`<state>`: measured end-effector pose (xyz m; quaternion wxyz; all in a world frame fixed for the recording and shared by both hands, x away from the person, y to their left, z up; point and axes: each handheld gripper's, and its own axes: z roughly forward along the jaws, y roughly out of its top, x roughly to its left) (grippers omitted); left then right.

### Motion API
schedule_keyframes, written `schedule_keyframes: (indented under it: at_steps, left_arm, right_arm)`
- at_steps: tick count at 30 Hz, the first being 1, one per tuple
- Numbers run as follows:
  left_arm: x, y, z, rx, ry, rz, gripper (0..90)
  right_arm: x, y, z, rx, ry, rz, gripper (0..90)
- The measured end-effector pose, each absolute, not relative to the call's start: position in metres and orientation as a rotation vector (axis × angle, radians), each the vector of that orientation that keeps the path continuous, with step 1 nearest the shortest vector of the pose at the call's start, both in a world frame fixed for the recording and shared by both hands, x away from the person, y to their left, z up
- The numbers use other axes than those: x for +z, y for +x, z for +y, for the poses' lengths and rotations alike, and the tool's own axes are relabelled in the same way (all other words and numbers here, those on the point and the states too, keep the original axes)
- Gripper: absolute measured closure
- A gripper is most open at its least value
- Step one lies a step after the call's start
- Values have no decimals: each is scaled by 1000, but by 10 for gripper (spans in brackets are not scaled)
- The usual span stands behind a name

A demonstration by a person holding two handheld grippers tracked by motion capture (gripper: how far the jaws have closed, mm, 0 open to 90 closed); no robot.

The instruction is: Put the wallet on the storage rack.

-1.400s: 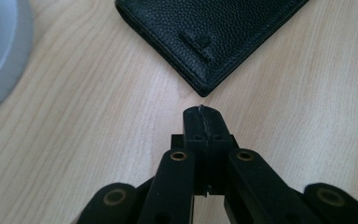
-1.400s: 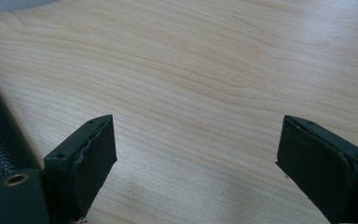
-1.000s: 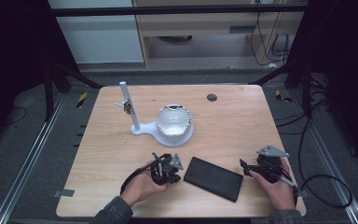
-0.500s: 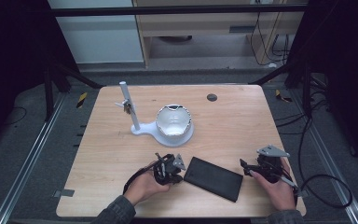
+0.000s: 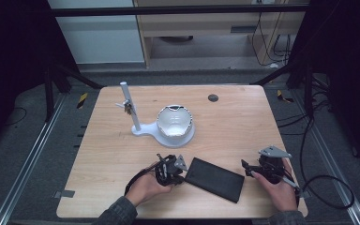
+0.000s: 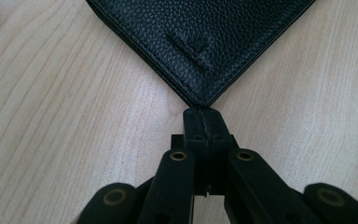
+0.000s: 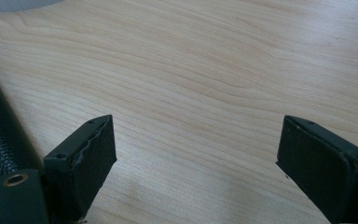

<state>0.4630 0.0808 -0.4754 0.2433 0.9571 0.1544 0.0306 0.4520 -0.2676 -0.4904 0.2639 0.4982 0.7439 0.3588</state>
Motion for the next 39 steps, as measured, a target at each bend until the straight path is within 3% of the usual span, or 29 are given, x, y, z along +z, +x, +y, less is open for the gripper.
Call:
schedule_keyframes:
  at_steps: [28, 39]
  left_arm:
    - [-471, 465, 85, 65, 2517, 441, 900]
    - [-464, 471, 84, 49, 2452, 436, 900]
  right_arm:
    - [-491, 452, -263, 978, 1320, 2040, 117]
    - [-465, 429, -209, 1105, 1126, 2225, 117]
